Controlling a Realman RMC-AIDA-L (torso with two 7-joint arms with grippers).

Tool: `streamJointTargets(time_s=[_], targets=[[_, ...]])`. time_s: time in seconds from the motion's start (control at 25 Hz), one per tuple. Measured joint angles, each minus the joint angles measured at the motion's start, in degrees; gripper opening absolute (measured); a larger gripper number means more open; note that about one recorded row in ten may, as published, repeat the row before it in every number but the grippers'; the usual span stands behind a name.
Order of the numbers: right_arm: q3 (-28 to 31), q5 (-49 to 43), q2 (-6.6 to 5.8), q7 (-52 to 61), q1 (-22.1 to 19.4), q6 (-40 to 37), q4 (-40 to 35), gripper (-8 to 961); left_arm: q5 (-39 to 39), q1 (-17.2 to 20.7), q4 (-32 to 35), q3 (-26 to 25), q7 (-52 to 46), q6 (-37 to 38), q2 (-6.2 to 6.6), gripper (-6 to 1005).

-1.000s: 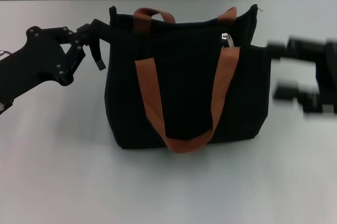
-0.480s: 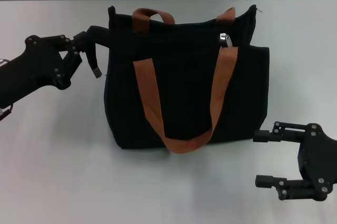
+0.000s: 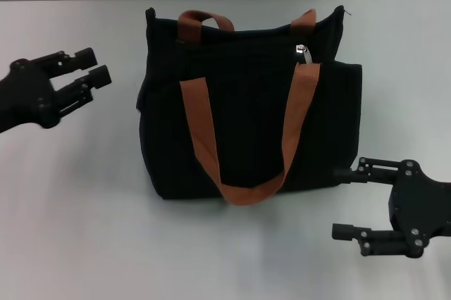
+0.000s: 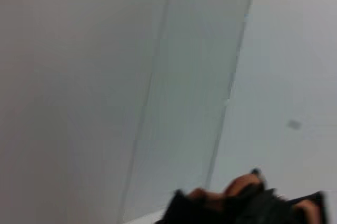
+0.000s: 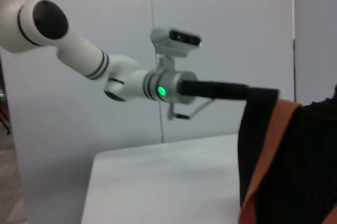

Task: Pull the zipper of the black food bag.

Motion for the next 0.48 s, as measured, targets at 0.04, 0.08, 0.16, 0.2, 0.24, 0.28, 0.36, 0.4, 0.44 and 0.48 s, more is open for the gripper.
streamJointTargets(time_s=[0.04,0.08,0.16,0.2,0.24,0.28,0.36,0.4,0.44,0.48], targets=[[0.0,0.0,0.0,0.0,0.0,0.0,0.0,741,0.02,0.11,0.27,-0.1,-0.85,1.91,0.32,293],[-0.01,-0.06,0.09,-0.01,0.26,0.31,0.12,741,0.02,0.11,0.27,-0.1,-0.85,1.91,0.32,332],[-0.01,-0.17,0.35,-0.04,0.83,0.79,0.34,741,-0.14,0.28,0.53,-0.27,-1.76,6.42,0.72,410],[0.01,-0.21,0.54,-0.16,0.98,1.38,0.44,741,-0.23,0.3,0.56,-0.28,-1.66,8.27,0.74,449],[0.01,-0.21,0.54,-0.16,0.98,1.38,0.44,741,-0.28,0.28,0.56,-0.17,-1.24,10.52,0.61,488],[0.01,-0.22,0.61,-0.35,1.0,1.68,0.53,741,-0.33,0.28,0.55,0.3,-0.35,11.91,0.31,527],[0.02,-0.23,0.68,-1.11,1.09,2.23,1.22,741,-0.56,0.56,0.5,2.41,2.78,13.82,-0.64,583],[0.03,-0.24,0.71,-1.45,1.16,2.52,1.74,741,-0.93,1.21,0.17,5.99,7.12,13.86,-1.87,611],[0.03,-0.23,0.7,-1.59,1.23,2.75,2.12,741,-0.92,1.54,0.01,7.5,9.35,13.83,-2.6,640],[0.02,-0.23,0.71,-1.65,1.29,2.91,2.36,741,-0.92,1.54,0.01,7.5,9.35,13.83,-2.6,668]])
